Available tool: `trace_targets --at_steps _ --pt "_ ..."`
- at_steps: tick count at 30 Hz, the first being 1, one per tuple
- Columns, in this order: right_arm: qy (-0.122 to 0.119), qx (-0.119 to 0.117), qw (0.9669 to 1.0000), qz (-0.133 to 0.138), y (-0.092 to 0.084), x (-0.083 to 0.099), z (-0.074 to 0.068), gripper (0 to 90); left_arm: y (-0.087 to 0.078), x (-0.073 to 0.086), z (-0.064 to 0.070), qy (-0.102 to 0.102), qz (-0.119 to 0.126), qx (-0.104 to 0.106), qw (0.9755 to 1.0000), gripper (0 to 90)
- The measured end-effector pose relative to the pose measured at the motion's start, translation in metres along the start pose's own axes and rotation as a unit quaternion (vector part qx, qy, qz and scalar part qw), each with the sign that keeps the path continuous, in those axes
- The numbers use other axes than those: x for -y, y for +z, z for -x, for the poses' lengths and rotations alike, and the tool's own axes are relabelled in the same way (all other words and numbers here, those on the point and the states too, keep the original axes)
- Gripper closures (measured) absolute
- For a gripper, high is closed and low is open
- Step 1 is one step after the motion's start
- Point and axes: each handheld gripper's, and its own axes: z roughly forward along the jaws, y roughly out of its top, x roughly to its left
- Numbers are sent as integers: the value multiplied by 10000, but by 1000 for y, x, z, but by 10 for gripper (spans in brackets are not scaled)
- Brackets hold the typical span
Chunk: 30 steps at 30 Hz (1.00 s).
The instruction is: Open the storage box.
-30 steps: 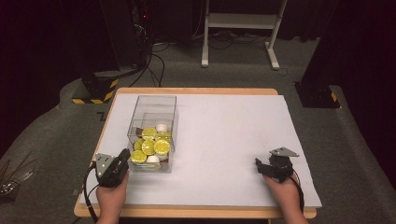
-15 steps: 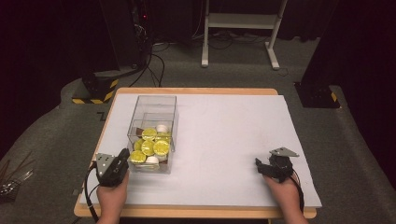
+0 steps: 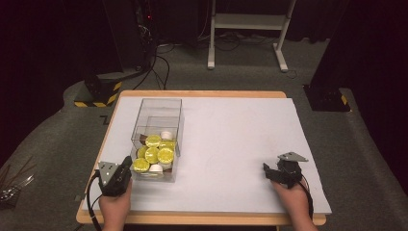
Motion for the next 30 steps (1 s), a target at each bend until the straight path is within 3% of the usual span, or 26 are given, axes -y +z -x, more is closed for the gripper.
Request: trace_targets --at_steps 10,30 --pt "-2 -1 10000 1 0 0 0 273 -15 2 1 14 -11 -2 10000 884" --pt "12 -19 10000 -3 0 0 0 281 -19 3 0 85 -2 66 9999 866"
